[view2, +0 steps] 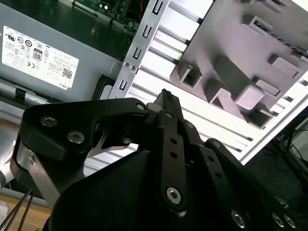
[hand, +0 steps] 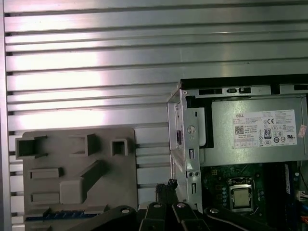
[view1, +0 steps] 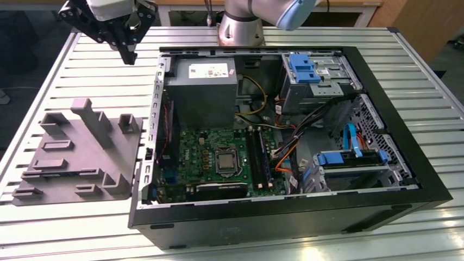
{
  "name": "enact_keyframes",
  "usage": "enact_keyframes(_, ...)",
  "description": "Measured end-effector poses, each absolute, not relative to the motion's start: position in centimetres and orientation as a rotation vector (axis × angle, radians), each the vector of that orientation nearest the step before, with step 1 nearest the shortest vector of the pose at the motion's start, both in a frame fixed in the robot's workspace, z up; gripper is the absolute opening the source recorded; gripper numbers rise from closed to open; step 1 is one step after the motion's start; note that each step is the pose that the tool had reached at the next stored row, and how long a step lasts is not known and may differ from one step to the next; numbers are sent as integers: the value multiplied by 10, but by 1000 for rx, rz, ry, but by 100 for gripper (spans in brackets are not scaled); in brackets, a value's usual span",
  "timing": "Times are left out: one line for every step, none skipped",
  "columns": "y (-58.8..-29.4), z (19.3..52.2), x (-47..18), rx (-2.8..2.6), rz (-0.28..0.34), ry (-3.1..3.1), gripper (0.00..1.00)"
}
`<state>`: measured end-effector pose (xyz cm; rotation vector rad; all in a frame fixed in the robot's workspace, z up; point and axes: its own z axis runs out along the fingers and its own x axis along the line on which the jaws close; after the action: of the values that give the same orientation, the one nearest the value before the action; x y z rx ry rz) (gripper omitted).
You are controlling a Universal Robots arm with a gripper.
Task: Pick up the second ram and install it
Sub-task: 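Reach for the second ram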
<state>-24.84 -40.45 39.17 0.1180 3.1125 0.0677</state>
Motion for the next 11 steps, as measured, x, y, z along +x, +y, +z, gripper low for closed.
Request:
enact_keyframes(-405,392,-249,118,68,3112,11)
enact_keyframes(-405,392,-250,118,68,3112,11)
enact_keyframes(-405,392,-250,118,68,3112,11)
enact_keyframes(-405,392,-251,118,68,3113,11)
enact_keyframes(-405,391,-252,118,68,3112,11)
enact_keyframes(-406,391,-252,118,68,3112,11)
enact_keyframes(-406,391,-253,118,68,3112,11)
enact_keyframes(-406,391,-253,118,68,3112,11)
enact_keyframes(-406,391,-254,118,68,3112,11)
enact_keyframes(-406,391,-255,118,68,3113,11)
enact_keyframes(-407,391,-255,118,68,3113,11)
